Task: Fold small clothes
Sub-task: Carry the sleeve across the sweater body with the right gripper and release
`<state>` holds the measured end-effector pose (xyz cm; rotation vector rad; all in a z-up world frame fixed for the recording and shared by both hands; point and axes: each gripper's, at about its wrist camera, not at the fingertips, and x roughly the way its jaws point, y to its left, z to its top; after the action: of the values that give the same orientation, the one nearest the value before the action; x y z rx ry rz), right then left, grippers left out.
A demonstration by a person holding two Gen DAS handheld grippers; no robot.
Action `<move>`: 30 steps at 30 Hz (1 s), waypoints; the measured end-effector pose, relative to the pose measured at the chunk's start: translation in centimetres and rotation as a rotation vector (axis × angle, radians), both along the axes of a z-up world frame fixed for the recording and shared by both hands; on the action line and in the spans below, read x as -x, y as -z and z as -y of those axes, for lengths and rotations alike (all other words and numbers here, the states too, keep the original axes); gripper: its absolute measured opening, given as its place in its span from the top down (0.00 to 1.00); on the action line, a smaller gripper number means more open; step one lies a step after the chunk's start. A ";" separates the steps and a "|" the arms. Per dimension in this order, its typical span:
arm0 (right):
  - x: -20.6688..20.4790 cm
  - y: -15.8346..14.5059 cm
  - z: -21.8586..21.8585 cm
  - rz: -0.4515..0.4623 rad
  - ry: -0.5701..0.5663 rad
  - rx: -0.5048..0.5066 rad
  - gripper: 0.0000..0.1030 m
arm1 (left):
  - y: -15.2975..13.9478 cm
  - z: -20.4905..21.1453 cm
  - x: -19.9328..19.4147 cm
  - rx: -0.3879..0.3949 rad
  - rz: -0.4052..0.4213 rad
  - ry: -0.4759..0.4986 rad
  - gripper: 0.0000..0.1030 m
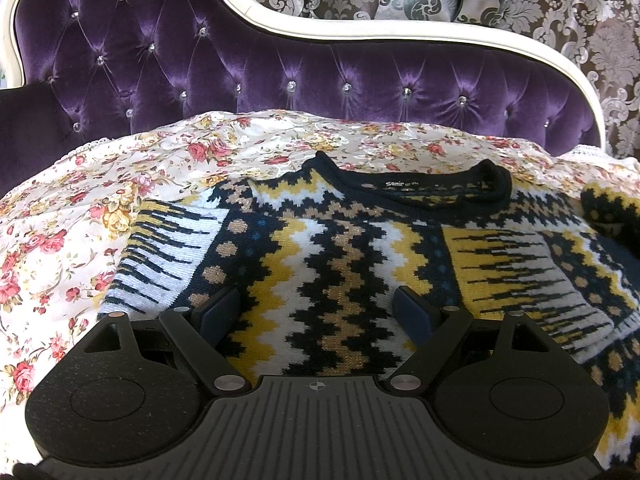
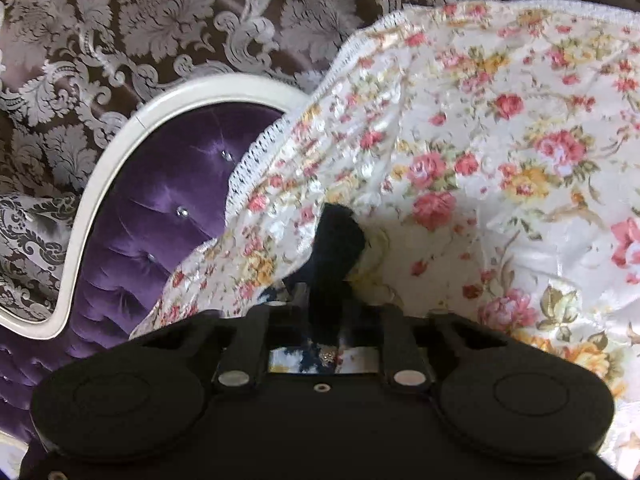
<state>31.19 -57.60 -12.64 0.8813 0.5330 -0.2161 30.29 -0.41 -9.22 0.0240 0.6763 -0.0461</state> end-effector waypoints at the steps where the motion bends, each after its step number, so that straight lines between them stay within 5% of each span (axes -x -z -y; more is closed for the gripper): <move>1: 0.1 -0.2 -0.1 -0.001 0.003 0.005 0.82 | 0.0 0.0 0.0 0.000 0.000 0.000 0.18; 7: 1.5 -4.1 -1.9 0.059 -0.043 0.088 0.83 | 0.0 0.0 0.0 0.000 -0.002 0.000 0.18; 19: 3.4 -19.0 -11.0 0.268 -0.254 0.192 0.83 | -1.5 -0.5 -0.4 0.018 -0.063 0.052 0.20; 25: 2.6 -25.1 -17.4 0.355 -0.382 0.214 0.83 | -5.2 -2.3 1.6 0.110 -0.016 0.088 0.20; 30: 1.7 -26.5 -23.7 0.384 -0.502 0.227 0.83 | -8.3 -5.2 3.5 0.181 0.024 0.096 0.20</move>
<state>29.53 -33.89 13.89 0.5262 0.3461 0.3403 26.77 4.74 -0.91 -0.1168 0.6448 -0.1985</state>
